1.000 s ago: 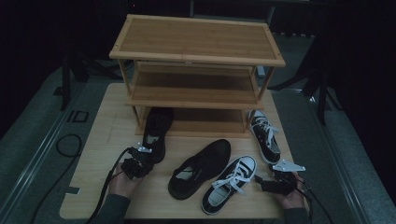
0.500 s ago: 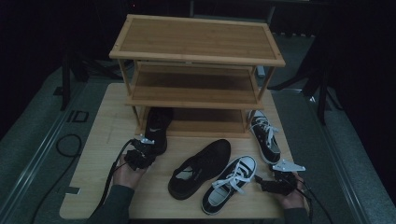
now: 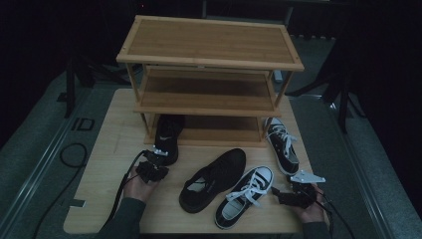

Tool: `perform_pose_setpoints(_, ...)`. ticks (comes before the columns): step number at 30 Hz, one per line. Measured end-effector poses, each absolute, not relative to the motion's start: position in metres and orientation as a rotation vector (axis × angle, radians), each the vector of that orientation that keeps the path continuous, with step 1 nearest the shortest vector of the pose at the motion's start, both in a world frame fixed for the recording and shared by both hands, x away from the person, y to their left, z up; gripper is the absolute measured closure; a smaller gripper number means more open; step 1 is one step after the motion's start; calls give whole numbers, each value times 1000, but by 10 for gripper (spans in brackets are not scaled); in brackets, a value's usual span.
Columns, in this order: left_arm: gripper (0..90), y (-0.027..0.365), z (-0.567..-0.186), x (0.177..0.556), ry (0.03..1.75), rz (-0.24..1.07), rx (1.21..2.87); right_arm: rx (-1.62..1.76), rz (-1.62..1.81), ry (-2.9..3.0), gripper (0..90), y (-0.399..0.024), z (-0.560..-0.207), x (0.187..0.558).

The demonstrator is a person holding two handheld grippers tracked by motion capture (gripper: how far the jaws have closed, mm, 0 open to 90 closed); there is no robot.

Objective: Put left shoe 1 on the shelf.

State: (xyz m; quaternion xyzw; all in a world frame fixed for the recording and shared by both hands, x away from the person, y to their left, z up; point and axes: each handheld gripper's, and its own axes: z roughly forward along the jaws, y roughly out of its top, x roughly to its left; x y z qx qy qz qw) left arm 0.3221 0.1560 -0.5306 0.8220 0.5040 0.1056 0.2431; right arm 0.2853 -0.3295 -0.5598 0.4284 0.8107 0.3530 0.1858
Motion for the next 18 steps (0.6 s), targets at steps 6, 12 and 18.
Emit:
perform_pose_setpoints(6,893,156,-527,325,1385,294,2245,1206,994,2284,204,-329,-560,285)
perform_pose_setpoints(12,894,159,-525,327,1397,303,2218,1207,994,2284,203,-329,-560,285)
perform_pose_setpoints(18,895,161,-517,336,1403,315,2171,1206,994,2284,203,-330,-560,285)
